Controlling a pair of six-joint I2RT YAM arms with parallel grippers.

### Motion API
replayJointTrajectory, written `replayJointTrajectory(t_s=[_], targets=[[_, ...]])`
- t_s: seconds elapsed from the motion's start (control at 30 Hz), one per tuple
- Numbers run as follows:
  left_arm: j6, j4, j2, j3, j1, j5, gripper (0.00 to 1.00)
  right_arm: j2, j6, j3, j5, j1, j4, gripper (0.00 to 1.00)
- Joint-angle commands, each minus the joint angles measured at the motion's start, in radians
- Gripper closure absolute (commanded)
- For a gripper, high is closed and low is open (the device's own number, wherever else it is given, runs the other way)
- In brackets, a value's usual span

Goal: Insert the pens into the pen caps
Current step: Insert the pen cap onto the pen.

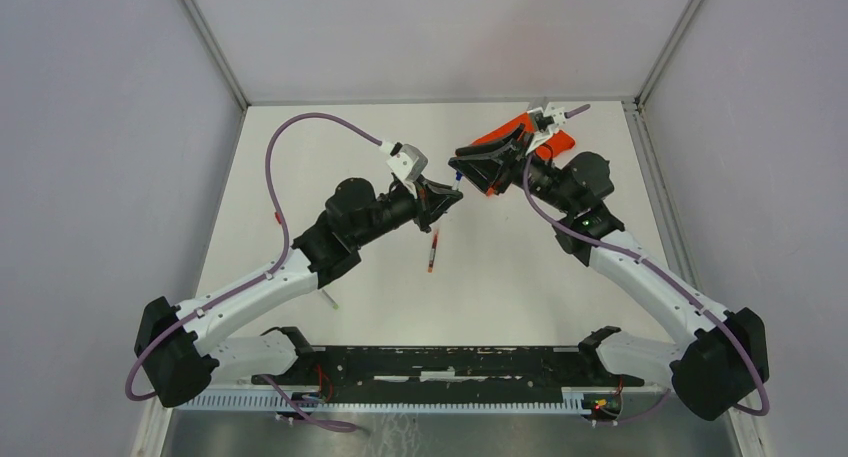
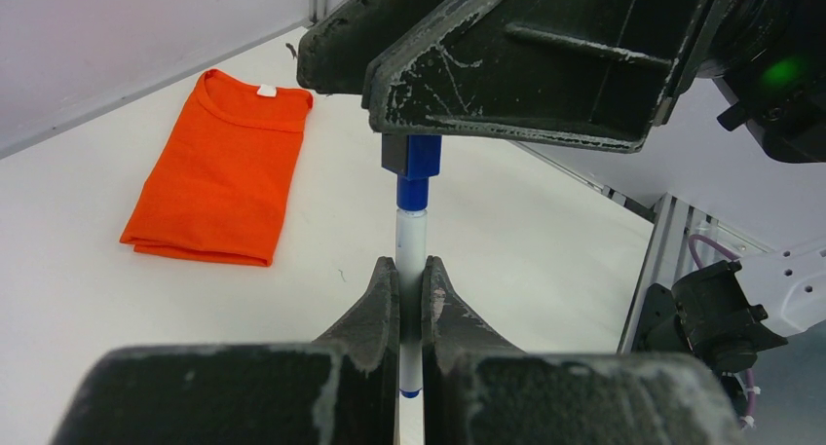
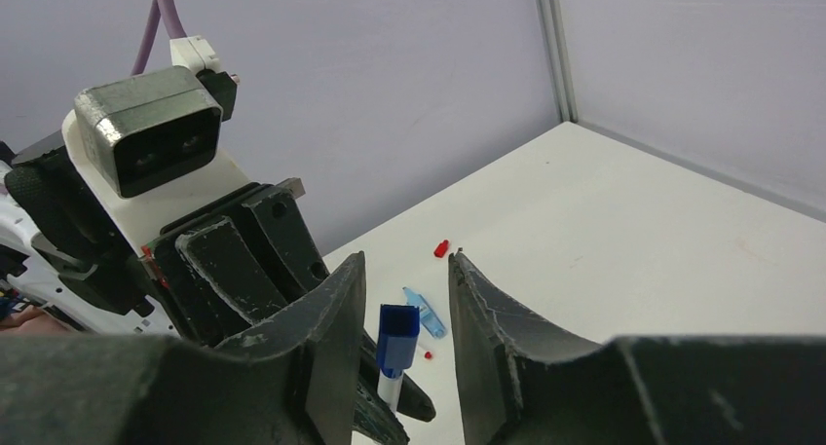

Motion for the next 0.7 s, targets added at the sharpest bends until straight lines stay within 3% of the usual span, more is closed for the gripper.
replayJointTrajectory(t_s=[0.0,0.27,0.43,0.67], targets=[[0.034,0.035,-0.015,0.030,0.000,0.011,0.98,0.008,0.020,0.019,-0.035,0.001,0.044,0.61],[0.040,0.031,-0.019,0.029,0.000,0.002,0.98,0.022,0.024,-0.003,-0.043,0.001,0.032,0.75],[0.044,0.032,-0.021,0.031,0.000,-0.012,0.98,0.027,0.031,-0.029,-0.049,0.005,0.049,1.00],[0.072,0.048,-0.026,0.081,0.000,0.001,0.98,0.005,-0.054,-0.022,-0.025,0.030,-0.092,1.00]])
